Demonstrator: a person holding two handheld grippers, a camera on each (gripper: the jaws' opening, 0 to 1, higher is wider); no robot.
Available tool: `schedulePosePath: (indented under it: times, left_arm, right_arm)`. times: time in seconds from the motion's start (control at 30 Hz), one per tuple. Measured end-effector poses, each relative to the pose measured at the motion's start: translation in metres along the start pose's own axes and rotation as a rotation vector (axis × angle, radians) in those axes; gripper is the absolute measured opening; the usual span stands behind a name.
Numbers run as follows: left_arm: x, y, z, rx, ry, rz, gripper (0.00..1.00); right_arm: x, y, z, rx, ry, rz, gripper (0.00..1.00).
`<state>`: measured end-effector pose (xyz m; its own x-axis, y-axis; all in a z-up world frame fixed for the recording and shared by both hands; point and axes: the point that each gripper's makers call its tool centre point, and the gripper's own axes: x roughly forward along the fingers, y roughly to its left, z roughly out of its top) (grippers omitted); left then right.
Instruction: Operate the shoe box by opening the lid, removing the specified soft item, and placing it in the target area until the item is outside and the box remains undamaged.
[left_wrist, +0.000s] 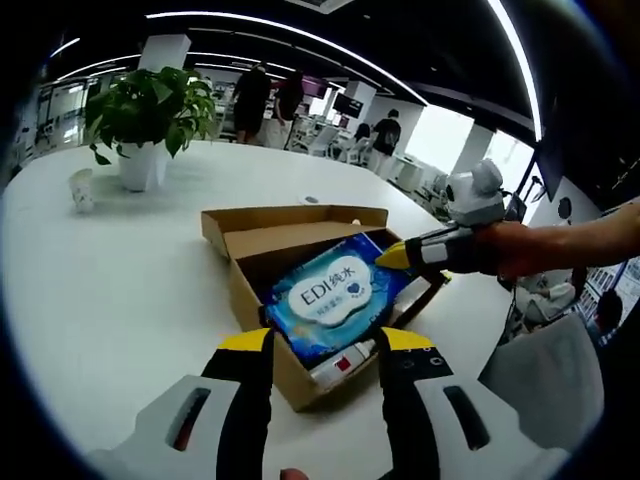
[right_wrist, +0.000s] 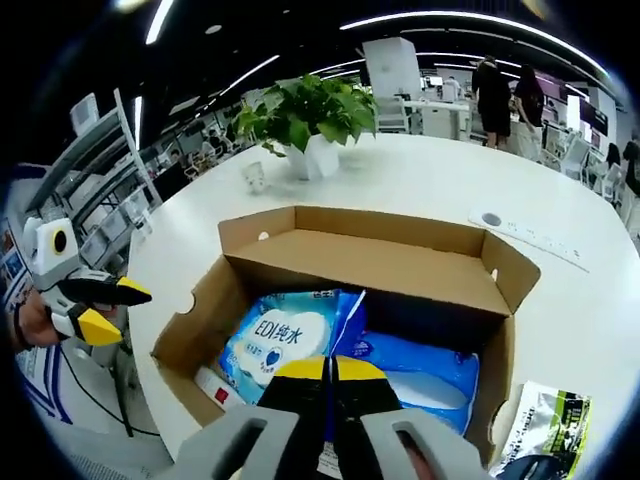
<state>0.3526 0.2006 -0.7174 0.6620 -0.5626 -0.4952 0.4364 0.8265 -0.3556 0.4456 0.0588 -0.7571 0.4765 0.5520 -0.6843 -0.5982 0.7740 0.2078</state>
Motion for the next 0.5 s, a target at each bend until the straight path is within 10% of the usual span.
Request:
schedulePosePath:
  times: [0.5]
  left_arm:
    - [0.030, -0.023, 0.002, -0.006, 0.027, -0.055, 0.41]
  right_arm:
    - [-0.031, -0.027, 0.003, 0.033, -0.038, -0.046, 0.00]
